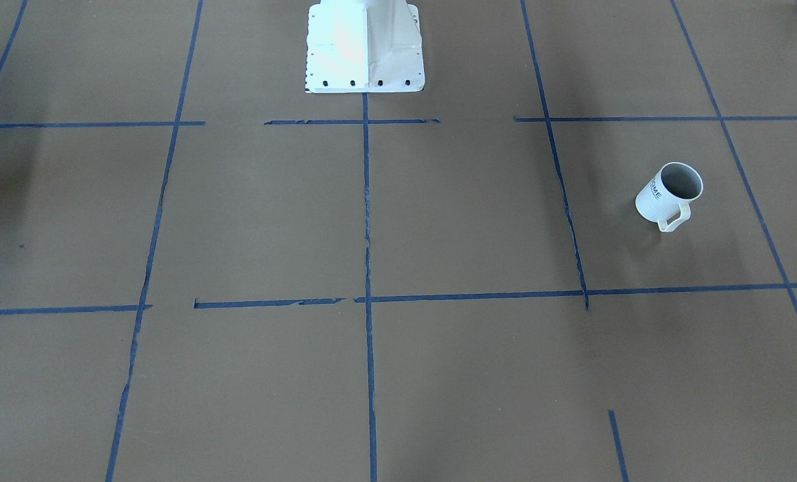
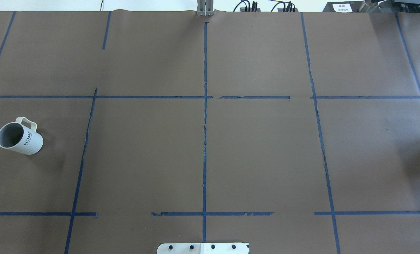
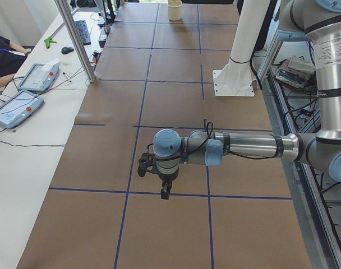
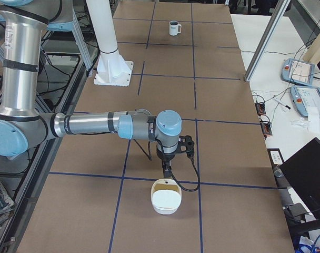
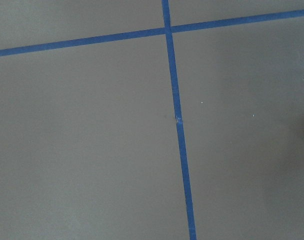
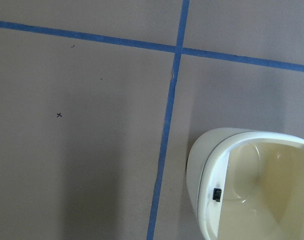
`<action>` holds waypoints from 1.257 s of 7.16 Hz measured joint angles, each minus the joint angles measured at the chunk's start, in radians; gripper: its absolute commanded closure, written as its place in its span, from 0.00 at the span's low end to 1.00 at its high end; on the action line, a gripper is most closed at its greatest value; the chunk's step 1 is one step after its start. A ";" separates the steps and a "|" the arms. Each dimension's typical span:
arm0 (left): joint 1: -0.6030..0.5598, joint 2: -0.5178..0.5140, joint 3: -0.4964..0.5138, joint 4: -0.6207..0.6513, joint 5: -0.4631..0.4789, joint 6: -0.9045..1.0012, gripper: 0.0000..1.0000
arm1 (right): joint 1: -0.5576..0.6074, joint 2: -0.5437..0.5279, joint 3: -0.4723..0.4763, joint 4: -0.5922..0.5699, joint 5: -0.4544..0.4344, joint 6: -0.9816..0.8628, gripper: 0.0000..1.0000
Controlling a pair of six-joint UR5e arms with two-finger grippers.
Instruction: Left arm hands cup to right arm to dump lemon
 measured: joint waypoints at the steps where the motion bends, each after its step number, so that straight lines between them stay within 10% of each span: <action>1: 0.000 0.000 0.000 -0.001 0.000 0.000 0.00 | 0.000 0.001 0.000 0.000 0.000 0.000 0.00; 9: 0.018 -0.107 0.011 -0.028 0.000 -0.003 0.00 | -0.008 0.009 0.004 0.000 0.002 0.003 0.00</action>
